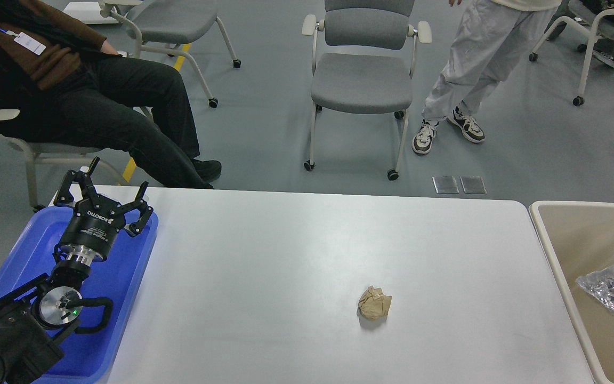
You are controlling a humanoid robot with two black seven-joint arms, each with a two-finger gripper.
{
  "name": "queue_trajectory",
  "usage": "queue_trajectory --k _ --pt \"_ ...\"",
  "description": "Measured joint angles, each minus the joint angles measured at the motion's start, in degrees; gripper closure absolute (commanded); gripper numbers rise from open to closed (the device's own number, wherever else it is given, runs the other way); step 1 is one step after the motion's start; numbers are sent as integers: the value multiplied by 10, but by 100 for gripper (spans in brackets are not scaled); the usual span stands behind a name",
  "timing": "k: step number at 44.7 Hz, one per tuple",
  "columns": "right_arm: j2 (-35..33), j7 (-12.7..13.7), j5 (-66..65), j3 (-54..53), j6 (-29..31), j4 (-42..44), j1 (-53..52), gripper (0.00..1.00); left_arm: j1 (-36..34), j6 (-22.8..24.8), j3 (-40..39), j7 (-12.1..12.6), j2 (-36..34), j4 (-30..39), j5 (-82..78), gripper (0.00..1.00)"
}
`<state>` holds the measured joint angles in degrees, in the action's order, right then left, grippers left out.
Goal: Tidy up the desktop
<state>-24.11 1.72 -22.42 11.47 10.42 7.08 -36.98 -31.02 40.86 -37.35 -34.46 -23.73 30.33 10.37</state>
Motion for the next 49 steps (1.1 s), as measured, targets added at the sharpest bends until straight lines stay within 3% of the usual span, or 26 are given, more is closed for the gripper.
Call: queue_trajectory --k 5,8,10,18,28,49 --pt "2 0 3 0 -18 0 2 40 0 0 0 0 0 0 0 2" --pt "3 0 3 0 -38 1 4 19 0 0 0 0 0 0 0 2" --pt "3 1 4 1 -54 1 5 12 0 0 0 0 0 0 0 2" --pt "14 0 5 1 -114 0 10 1 0 0 0 0 0 0 0 2" --pt "24 0 6 0 -149 -1 14 0 0 0 0 0 0 0 0 2" --pt "30 0 26 -16 -164 -3 -21 0 0 0 0 0 0 0 0 2"
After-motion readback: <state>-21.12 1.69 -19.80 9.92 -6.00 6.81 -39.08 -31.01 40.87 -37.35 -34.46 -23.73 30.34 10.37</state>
